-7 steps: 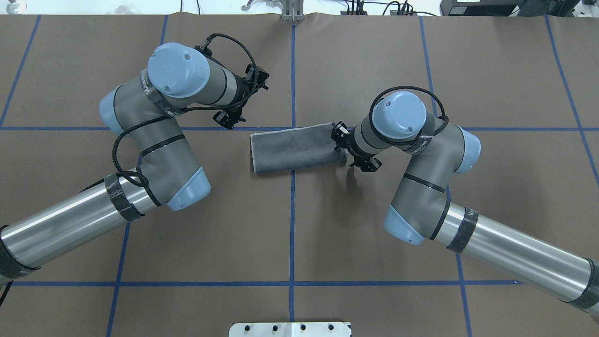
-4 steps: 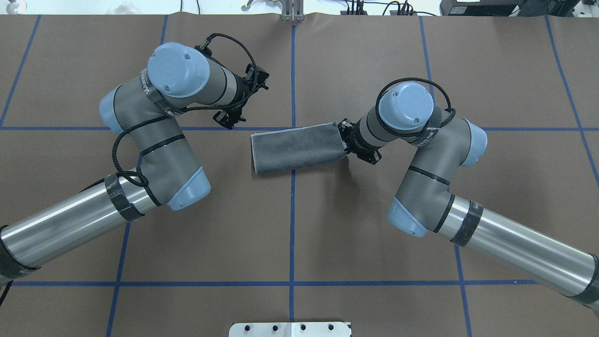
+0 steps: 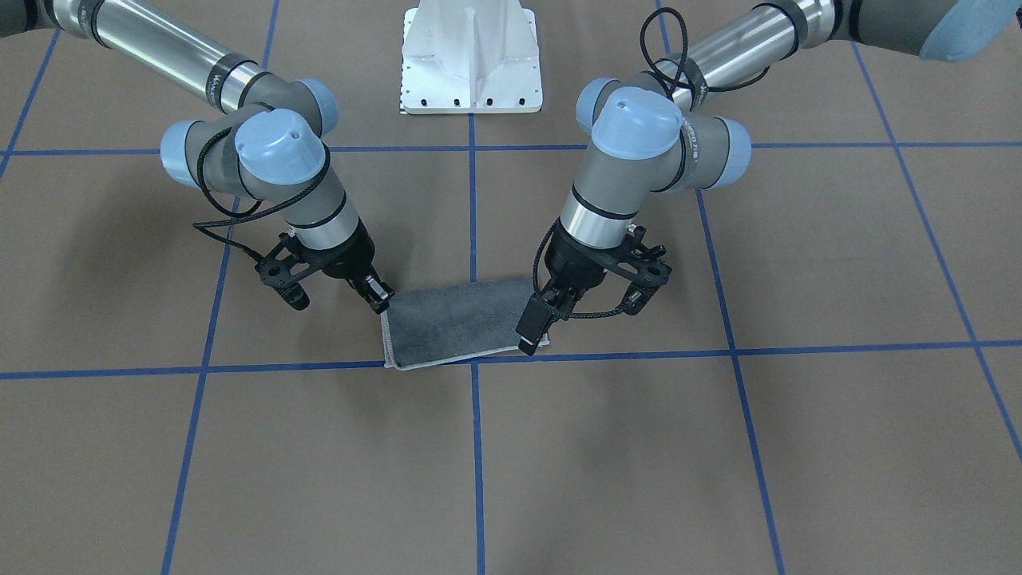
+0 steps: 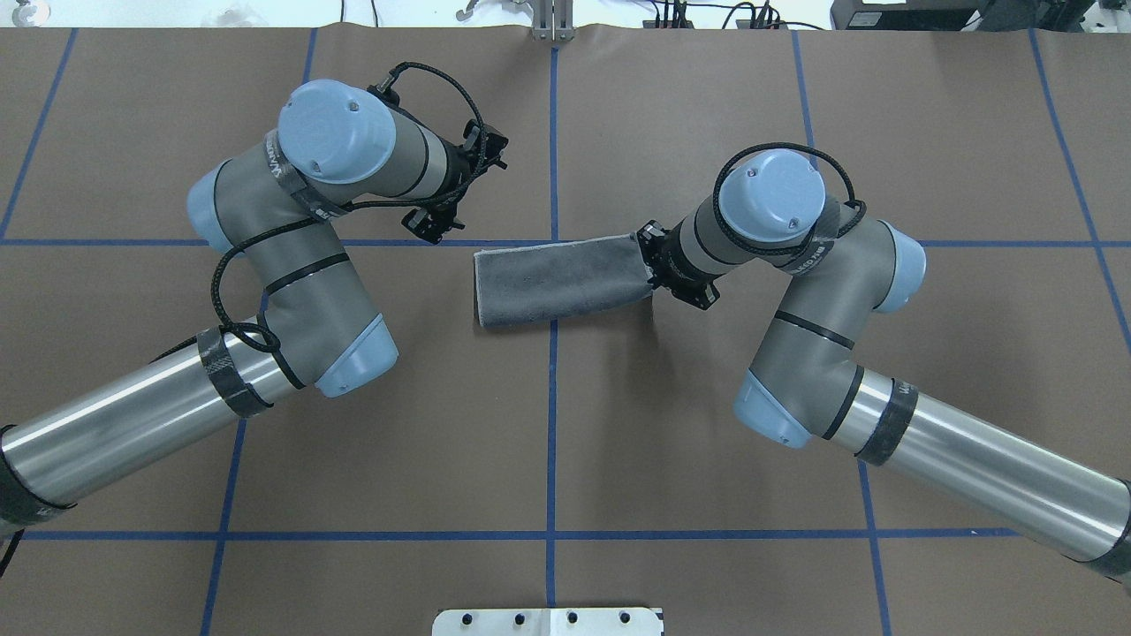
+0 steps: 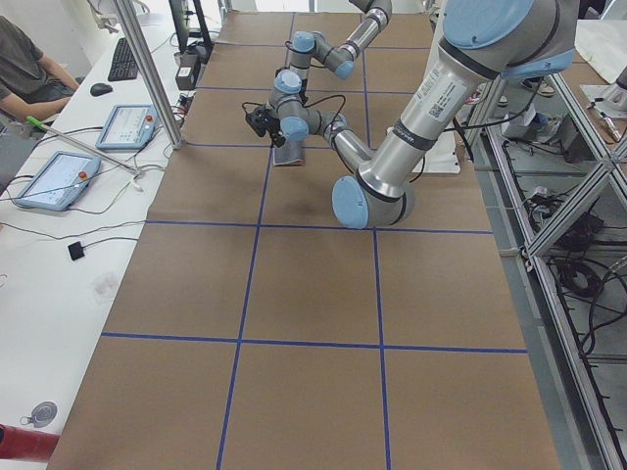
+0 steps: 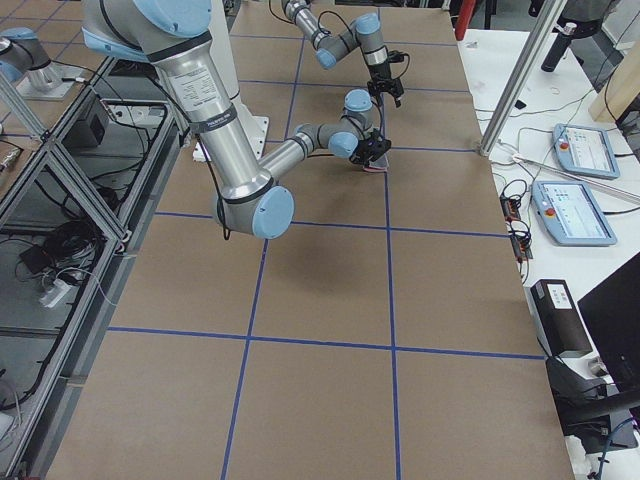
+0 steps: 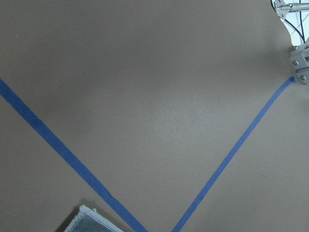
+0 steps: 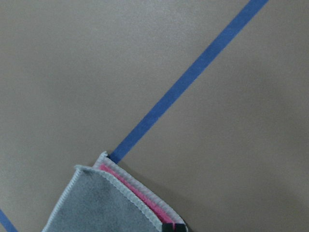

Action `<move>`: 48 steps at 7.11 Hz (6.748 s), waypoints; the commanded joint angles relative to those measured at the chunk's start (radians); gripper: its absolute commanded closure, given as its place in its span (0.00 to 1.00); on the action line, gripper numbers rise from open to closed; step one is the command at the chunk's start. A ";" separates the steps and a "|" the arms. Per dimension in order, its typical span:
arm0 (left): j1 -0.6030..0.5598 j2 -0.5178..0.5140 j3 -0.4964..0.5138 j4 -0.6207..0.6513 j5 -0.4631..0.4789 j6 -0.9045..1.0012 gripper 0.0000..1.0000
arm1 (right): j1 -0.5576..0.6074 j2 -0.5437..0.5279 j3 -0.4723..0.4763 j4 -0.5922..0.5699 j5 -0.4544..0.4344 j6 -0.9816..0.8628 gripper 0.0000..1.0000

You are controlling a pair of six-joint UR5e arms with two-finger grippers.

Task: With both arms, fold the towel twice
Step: 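Drag the towel end with the right gripper toward the robot, then pull the towel strip with the right gripper to lie pointing at the robot, then release the towel and raise the right gripper while the left gripper approaches, then grasp the towel strip end nearest the robot with the left gripper, then lift the held end with the left gripper and fold it toward the far end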

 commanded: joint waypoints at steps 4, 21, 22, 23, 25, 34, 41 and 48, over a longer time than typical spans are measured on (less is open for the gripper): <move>-0.034 0.002 -0.021 0.000 -0.078 0.005 0.00 | -0.152 -0.128 0.235 -0.026 -0.032 0.259 1.00; 0.091 0.133 -0.177 0.014 -0.101 0.004 0.06 | -0.092 -0.019 0.293 -0.182 0.003 0.291 0.00; 0.131 0.173 -0.226 0.014 -0.095 -0.004 0.07 | -0.066 -0.025 0.289 -0.184 0.003 0.248 0.00; 0.197 0.220 -0.269 0.014 -0.060 -0.006 0.09 | -0.050 -0.025 0.281 -0.185 0.002 0.224 0.00; 0.317 0.242 -0.314 0.009 0.050 -0.099 0.14 | -0.039 -0.025 0.279 -0.185 0.003 0.223 0.00; 0.463 0.225 -0.295 0.003 0.175 -0.171 0.51 | -0.050 -0.051 0.276 -0.182 0.005 0.222 0.00; 0.459 0.215 -0.306 0.012 0.173 -0.190 1.00 | -0.067 -0.065 0.276 -0.181 -0.003 0.222 0.00; 0.278 0.173 -0.300 0.012 0.158 -0.184 1.00 | -0.053 -0.080 0.279 -0.181 0.005 0.205 0.00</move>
